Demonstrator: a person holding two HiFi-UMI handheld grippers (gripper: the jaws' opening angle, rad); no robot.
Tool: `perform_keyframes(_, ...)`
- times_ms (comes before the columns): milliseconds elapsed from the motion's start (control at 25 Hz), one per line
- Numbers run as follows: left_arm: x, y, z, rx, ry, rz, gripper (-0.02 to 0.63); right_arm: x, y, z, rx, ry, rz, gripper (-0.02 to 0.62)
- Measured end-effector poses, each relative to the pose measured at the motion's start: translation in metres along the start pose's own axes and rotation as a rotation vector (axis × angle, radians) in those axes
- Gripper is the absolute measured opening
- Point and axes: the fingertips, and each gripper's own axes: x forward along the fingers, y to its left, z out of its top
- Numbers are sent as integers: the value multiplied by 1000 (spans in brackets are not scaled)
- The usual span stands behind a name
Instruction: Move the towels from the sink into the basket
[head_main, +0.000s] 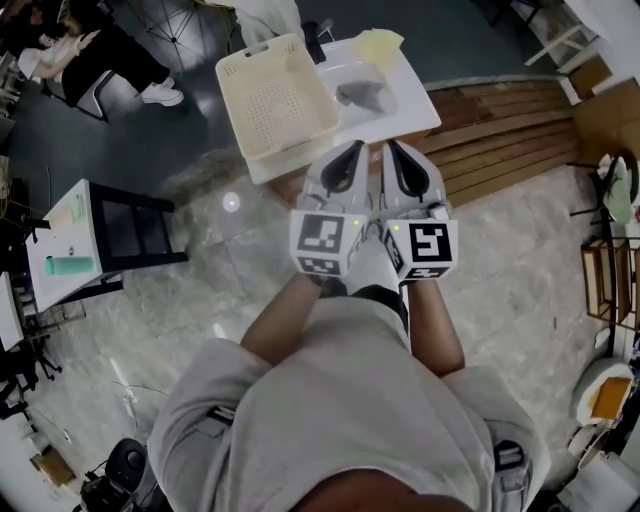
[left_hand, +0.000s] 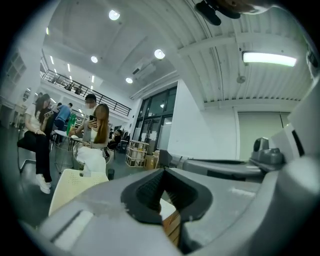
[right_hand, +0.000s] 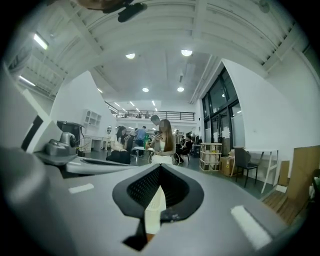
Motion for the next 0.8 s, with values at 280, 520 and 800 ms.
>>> perform_keyframes(280, 36, 22, 1, -6, 4, 17, 20, 41, -30, -4, -13, 13, 21, 6)
perform_keyframes(520, 91, 34, -12, -14, 23, 52, 20, 86, -68, -18, -21, 25, 67, 6)
perform_keyframes(800, 197, 65, -21, -37, 55, 154, 20, 172, -143, -40, -38, 82, 174, 6)
